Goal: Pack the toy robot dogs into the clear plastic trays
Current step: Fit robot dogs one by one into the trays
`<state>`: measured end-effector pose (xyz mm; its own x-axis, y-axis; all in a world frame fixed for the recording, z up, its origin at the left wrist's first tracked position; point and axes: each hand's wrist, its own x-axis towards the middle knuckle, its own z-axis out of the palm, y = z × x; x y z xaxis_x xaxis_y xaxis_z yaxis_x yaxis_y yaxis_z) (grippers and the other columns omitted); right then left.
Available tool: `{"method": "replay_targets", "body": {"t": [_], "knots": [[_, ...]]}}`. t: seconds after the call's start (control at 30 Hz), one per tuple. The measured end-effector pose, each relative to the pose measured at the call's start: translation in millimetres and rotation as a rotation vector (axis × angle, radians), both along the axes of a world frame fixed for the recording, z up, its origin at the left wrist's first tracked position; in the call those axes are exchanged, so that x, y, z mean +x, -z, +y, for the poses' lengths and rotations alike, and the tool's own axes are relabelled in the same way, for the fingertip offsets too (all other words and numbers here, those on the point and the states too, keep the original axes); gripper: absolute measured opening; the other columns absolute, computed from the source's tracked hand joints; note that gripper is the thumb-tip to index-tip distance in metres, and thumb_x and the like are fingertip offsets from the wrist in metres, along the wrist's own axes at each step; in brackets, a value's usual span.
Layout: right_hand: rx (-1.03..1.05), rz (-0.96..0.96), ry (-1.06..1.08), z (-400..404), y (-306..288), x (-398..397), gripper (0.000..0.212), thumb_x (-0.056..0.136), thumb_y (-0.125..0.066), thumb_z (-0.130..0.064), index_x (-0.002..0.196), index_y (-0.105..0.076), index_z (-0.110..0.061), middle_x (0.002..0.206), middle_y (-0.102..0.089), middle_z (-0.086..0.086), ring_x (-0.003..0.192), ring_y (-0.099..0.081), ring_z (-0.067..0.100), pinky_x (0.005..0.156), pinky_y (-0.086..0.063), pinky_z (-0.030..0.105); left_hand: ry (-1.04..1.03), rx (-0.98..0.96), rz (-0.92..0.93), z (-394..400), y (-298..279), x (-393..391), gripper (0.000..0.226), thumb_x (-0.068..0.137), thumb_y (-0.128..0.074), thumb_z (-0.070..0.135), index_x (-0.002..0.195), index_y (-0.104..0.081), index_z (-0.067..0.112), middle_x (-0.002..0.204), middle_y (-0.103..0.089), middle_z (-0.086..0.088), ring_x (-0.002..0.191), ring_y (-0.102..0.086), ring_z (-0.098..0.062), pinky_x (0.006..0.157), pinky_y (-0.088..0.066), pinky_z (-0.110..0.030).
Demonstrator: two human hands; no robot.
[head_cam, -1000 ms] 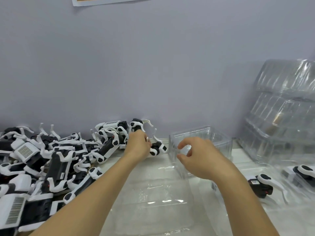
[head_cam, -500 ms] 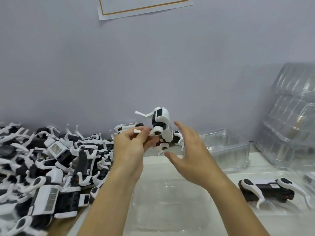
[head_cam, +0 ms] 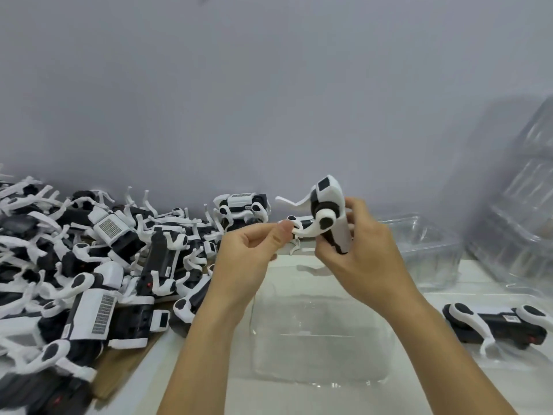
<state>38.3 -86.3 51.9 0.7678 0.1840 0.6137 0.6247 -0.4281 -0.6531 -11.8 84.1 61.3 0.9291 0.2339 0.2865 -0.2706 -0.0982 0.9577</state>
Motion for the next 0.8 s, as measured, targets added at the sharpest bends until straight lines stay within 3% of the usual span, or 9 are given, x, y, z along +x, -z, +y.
{"method": "replay_targets", "body": {"t": [0.07,0.17,0.2,0.27,0.37,0.43,0.53,0.67,0.8], "knots": [[0.012,-0.038,0.026,-3.3,-1.0,2.0,0.016,0.077,-0.060,-0.035,0.089,-0.048,-0.035,0.069,-0.059,-0.021,0.058,-0.054,0.006,0.050,-0.038,0.015,-0.008,0.080,-0.020,1.9,5.0,2.6,0.042,0.071,-0.058,0.068,0.087,-0.078,0.034,0.095,-0.076,0.014,0.096,-0.068,0.003,0.082,-0.048,-0.017],[0.130,0.012,0.095,-9.5,-2.9,3.7,0.021,0.080,-0.065,-0.026,0.075,-0.044,-0.027,0.057,-0.050,-0.018,0.052,-0.044,0.007,0.048,-0.037,0.014,-0.048,0.083,0.060,2.1,19.0,11.4,0.052,0.093,-0.039,0.060,0.103,-0.075,0.023,0.103,-0.075,0.012,0.102,-0.065,0.002,0.091,-0.045,-0.021],[0.187,0.059,0.096,-11.6,-4.2,4.4,0.019,0.081,-0.065,-0.026,0.079,-0.046,-0.025,0.060,-0.053,-0.013,0.055,-0.047,0.009,0.052,-0.043,0.016,-0.067,0.080,0.085,2.5,23.8,14.7,0.046,0.101,-0.039,0.049,0.103,-0.075,0.020,0.104,-0.075,0.010,0.104,-0.065,-0.002,0.089,-0.045,-0.022],[0.335,0.181,0.036,-15.0,-9.0,2.8,0.021,0.080,-0.061,-0.032,0.094,-0.047,-0.025,0.077,-0.064,0.003,0.069,-0.062,0.022,0.066,-0.057,0.040,-0.086,0.092,0.126,2.8,32.7,19.9,0.034,0.105,-0.042,0.027,0.098,-0.075,0.019,0.102,-0.074,0.007,0.104,-0.065,-0.009,0.083,-0.044,-0.023],[0.488,0.314,-0.068,-20.4,-13.4,0.5,0.026,0.089,-0.062,-0.022,0.105,-0.042,-0.026,0.094,-0.068,0.016,0.069,-0.068,0.016,0.057,-0.057,0.029,-0.084,0.112,0.169,2.3,40.8,24.2,0.030,0.098,-0.046,0.011,0.095,-0.075,0.019,0.099,-0.073,0.005,0.102,-0.064,-0.012,0.083,-0.043,-0.024],[0.430,0.362,-0.051,-21.6,-14.2,-0.2,0.029,0.091,-0.066,-0.025,0.104,-0.040,-0.023,0.095,-0.069,0.015,0.070,-0.068,0.017,0.054,-0.053,0.026,-0.103,0.139,0.170,0.4,42.9,24.8,0.030,0.095,-0.048,0.005,0.096,-0.075,0.018,0.099,-0.074,0.006,0.100,-0.064,-0.007,0.083,-0.044,-0.021],[0.278,0.370,-0.058,-21.1,-12.7,1.7,0.027,0.087,-0.073,-0.026,0.099,-0.049,-0.023,0.089,-0.070,0.011,0.072,-0.067,0.028,0.062,-0.053,0.039,-0.184,0.159,0.129,-3.9,42.3,19.8,0.033,0.094,-0.047,0.000,0.096,-0.074,0.018,0.098,-0.074,0.008,0.099,-0.065,-0.002,0.083,-0.045,-0.015],[0.096,0.345,-0.117,-19.9,-12.4,-1.7,0.025,0.077,-0.081,-0.023,0.090,-0.064,-0.035,0.073,-0.067,-0.015,0.058,-0.061,0.008,0.054,-0.047,0.022,-0.281,0.324,0.110,2.5,39.2,10.0,0.036,0.095,-0.043,-0.003,0.099,-0.069,0.021,0.101,-0.069,0.012,0.102,-0.063,-0.003,0.083,-0.044,-0.010],[0.006,0.344,-0.159,-16.3,-11.3,-4.4,0.021,0.075,-0.082,-0.019,0.085,-0.069,-0.033,0.065,-0.064,-0.014,0.051,-0.055,0.006,0.051,-0.046,0.020,-0.289,0.388,0.100,9.2,39.0,-6.4,0.044,0.091,-0.042,-0.009,0.106,-0.067,0.024,0.109,-0.067,0.013,0.108,-0.061,-0.001,0.089,-0.042,-0.008]]}}
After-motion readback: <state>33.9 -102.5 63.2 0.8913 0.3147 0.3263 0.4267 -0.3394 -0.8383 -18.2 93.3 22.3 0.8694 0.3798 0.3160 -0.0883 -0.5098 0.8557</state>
